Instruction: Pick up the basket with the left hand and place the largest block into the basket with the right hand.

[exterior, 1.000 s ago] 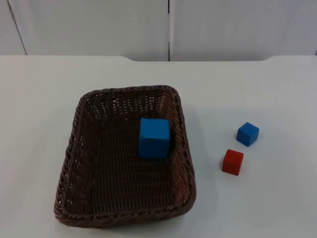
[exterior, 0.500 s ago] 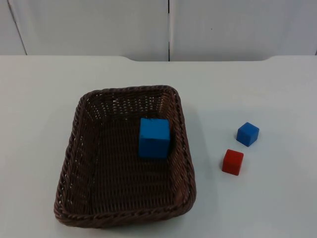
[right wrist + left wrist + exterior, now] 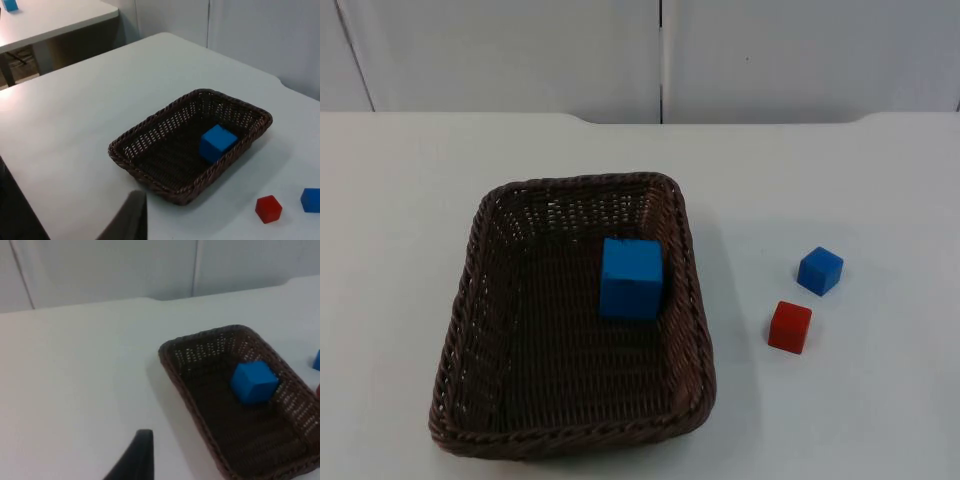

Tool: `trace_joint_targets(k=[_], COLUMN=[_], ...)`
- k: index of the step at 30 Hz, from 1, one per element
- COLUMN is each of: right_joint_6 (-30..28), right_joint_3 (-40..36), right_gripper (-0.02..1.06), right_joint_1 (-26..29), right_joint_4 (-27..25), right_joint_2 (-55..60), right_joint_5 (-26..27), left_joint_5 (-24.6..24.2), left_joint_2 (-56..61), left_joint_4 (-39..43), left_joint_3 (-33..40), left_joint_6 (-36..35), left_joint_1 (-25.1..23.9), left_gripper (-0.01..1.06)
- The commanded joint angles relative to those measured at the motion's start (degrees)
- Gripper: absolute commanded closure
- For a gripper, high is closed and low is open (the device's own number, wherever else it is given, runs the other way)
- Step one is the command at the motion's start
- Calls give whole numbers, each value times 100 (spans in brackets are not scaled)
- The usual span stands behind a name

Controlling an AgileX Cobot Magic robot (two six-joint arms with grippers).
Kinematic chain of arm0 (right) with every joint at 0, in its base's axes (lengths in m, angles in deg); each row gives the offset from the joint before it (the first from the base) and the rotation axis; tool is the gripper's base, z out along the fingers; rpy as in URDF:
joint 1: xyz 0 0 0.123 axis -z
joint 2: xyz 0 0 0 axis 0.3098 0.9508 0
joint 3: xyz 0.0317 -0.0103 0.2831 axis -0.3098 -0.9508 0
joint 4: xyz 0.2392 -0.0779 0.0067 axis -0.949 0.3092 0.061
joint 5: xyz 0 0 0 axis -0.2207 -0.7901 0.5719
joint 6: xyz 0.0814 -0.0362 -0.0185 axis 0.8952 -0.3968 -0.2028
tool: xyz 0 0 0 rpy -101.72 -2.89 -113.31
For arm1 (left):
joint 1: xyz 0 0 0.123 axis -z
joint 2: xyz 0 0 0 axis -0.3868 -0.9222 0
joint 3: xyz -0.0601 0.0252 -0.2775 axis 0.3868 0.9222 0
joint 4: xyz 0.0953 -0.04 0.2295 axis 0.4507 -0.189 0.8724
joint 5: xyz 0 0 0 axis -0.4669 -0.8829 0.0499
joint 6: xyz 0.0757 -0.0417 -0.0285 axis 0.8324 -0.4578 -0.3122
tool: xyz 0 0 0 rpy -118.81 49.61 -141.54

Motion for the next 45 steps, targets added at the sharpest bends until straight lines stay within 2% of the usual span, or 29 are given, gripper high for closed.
trace_joint_targets(k=[1, 4, 10, 21, 45], right_joint_6=[48, 147, 710, 875, 1017], right_joint_3=[-27, -27, -27, -41, -251], right_gripper=[-1, -1, -1, -1, -1], right_joint_1=[18, 18, 18, 18, 18], right_joint_4=[28, 111, 604, 834, 939], right_joint_2=[-133, -355, -670, -975, -975], right_joint_5=[-134, -379, -860, -1533, -1635], left_joint_5=[-160, -425, -682, -587, -597], left_joint_2=[170, 433, 531, 531, 531], left_joint_4=[242, 562, 790, 767, 936], left_joint_3=[16, 16, 311, 402, 402], left_joint_6=[-246, -571, -955, -981, -956], left_joint_1=[19, 19, 19, 19, 19], left_gripper=[0, 0, 0, 0, 0])
